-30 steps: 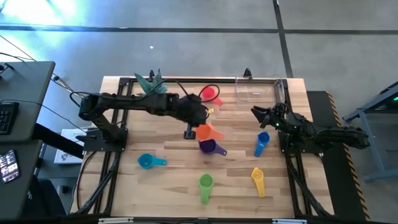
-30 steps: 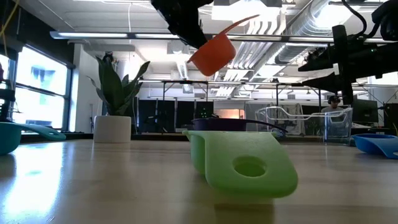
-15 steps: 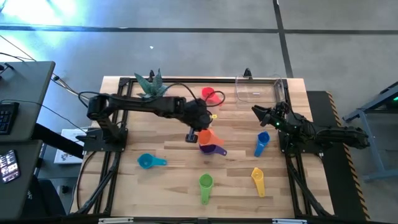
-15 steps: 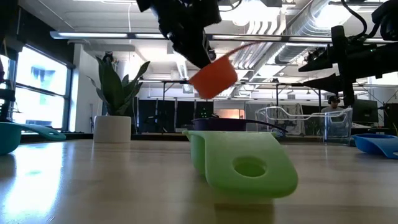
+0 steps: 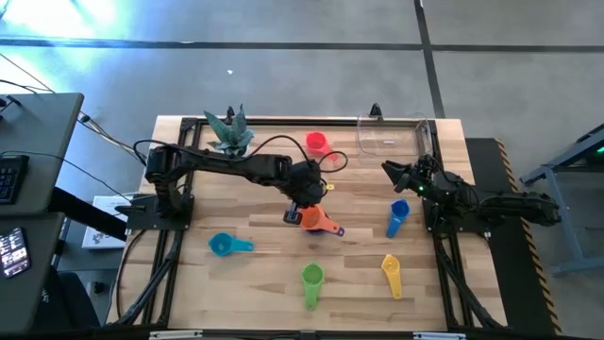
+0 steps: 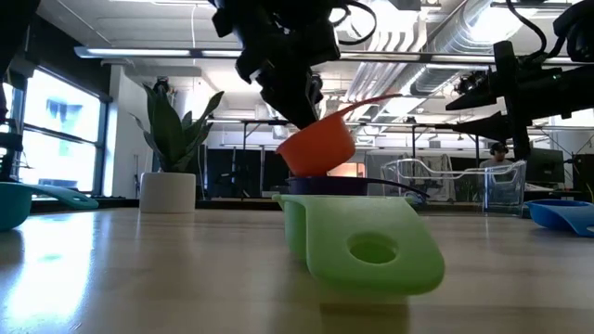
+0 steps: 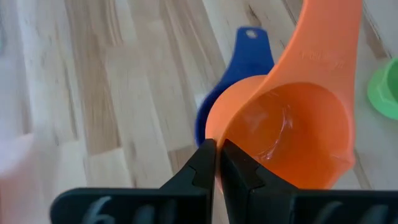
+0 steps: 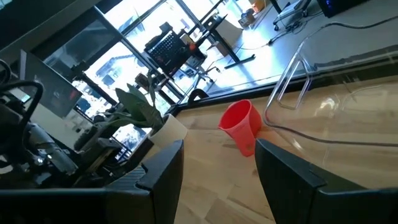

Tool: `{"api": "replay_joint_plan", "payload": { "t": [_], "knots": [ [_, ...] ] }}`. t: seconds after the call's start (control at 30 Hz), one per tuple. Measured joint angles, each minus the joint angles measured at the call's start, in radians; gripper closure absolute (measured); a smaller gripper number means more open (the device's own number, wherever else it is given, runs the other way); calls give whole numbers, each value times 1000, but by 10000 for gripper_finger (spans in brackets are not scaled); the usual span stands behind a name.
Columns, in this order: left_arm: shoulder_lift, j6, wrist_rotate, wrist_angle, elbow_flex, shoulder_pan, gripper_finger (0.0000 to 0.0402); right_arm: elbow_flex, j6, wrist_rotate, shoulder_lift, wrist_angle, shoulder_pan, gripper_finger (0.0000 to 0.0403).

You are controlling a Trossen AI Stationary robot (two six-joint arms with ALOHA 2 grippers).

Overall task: Nest measuring cups in basket
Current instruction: Stack the orange measuring cup on top of the violet measuring cup

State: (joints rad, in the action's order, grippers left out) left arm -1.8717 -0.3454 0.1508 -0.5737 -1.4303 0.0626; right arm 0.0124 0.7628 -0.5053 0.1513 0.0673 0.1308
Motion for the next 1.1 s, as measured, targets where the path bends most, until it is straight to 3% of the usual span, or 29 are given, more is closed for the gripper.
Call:
{"api": "replay_joint_plan", "payload": {
  "t": [1.1],
  "knots": [
    [-62, 1, -9, 20, 0, 0, 394, 0, 23, 8, 12, -3, 0, 213]
  ]
}}
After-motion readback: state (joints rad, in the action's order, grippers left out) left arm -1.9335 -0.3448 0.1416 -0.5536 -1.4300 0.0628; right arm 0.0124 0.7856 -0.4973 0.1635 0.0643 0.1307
